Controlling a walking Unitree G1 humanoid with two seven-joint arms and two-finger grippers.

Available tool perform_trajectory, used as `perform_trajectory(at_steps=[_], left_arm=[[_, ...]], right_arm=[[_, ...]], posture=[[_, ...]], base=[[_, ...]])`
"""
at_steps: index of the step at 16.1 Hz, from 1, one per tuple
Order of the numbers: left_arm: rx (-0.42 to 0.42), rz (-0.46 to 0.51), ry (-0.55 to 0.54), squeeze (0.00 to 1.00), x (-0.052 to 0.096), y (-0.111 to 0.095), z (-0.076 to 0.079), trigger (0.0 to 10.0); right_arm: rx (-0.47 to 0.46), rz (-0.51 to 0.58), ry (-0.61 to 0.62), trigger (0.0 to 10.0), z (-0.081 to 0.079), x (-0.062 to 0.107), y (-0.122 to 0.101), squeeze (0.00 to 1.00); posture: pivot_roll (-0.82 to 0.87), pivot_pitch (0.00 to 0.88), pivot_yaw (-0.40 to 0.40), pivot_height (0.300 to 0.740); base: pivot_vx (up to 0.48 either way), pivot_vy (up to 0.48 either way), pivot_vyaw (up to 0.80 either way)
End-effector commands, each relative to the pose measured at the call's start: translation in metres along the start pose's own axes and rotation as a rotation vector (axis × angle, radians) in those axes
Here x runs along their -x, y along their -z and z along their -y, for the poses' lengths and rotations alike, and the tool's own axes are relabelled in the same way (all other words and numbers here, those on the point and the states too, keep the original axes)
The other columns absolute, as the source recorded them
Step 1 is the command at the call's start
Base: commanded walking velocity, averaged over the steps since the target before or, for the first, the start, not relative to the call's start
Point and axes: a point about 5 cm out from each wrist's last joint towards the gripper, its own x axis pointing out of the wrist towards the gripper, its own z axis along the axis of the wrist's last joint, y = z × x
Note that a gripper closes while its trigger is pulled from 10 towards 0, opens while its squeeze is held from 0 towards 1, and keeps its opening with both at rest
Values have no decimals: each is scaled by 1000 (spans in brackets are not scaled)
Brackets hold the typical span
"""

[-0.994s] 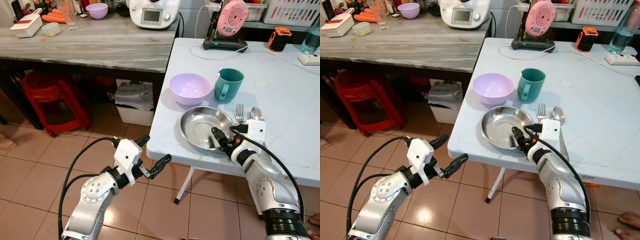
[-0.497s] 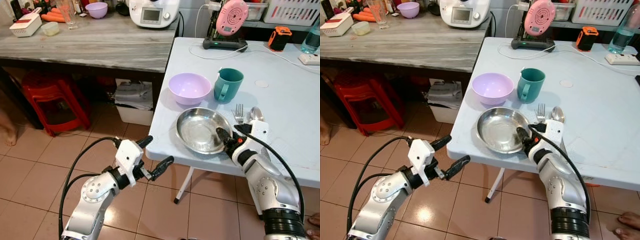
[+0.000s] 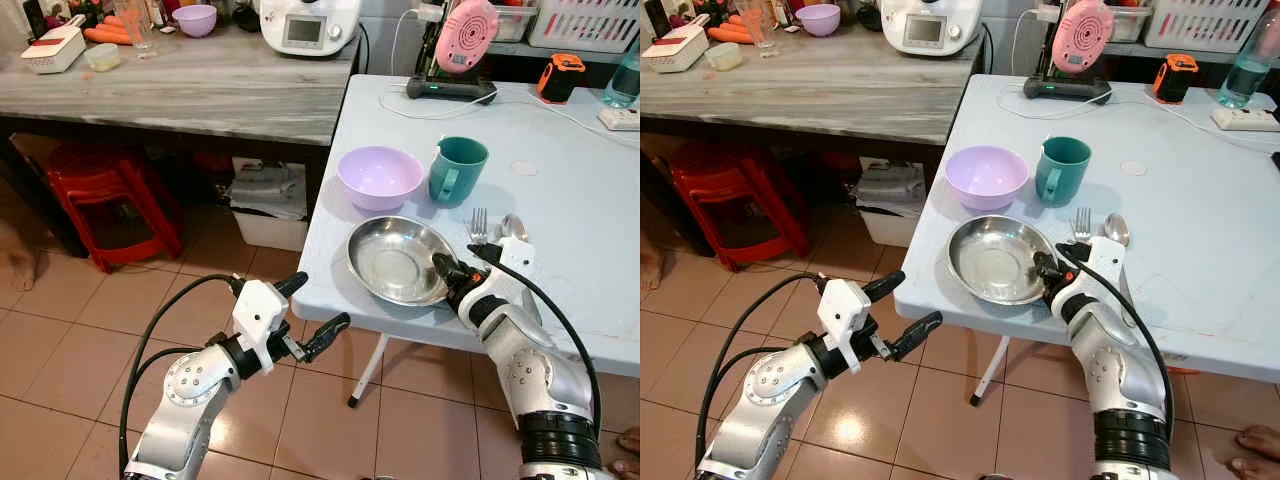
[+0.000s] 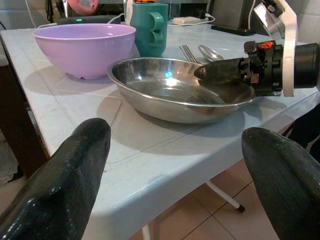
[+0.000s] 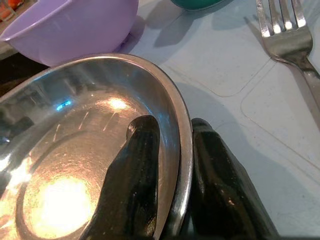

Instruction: Setting the table

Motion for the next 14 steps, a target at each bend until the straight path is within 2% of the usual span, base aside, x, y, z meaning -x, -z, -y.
perform_trajectory(at_steps=[1,5,8,10,11,12,13,14], left_arm=[[-15,21,18,0,-1,-5,2,10000],[-21,23,-1,0,-1,-5,1,10000],[-13,-13,-173,0,-4,-1,-16,10000],[-1,-19,-217,0,-4,0,-21,10000],[9,-23,-226,0,-5,1,-22,10000],[19,-23,-236,0,-7,1,-23,10000],[17,-13,-229,0,-8,0,-23,10000],[20,-6,-232,0,-10,0,-23,10000]], right_arm=[[-50,-56,33,0,4,1,12,0],[-130,-35,70,0,4,1,9,0],[-145,19,147,0,1,5,3,0],[-132,61,154,0,-7,8,-1,0],[-100,71,157,5569,-10,10,-1,0],[-34,100,168,10000,-16,13,0,0],[26,119,183,10000,-19,16,0,0],[32,131,185,10000,-20,17,0,0]], posture=[[-71,76,19,740],[-75,80,20,740],[-76,72,19,740],[-80,65,19,740],[-80,65,19,740],[-83,61,19,740],[-83,61,19,740],[-86,56,19,740]], base=[[0,0,0],[0,0,0],[0,0,0],[0,0,0],[0,0,0],[0,0,0],[0,0,0],[0,0,0]])
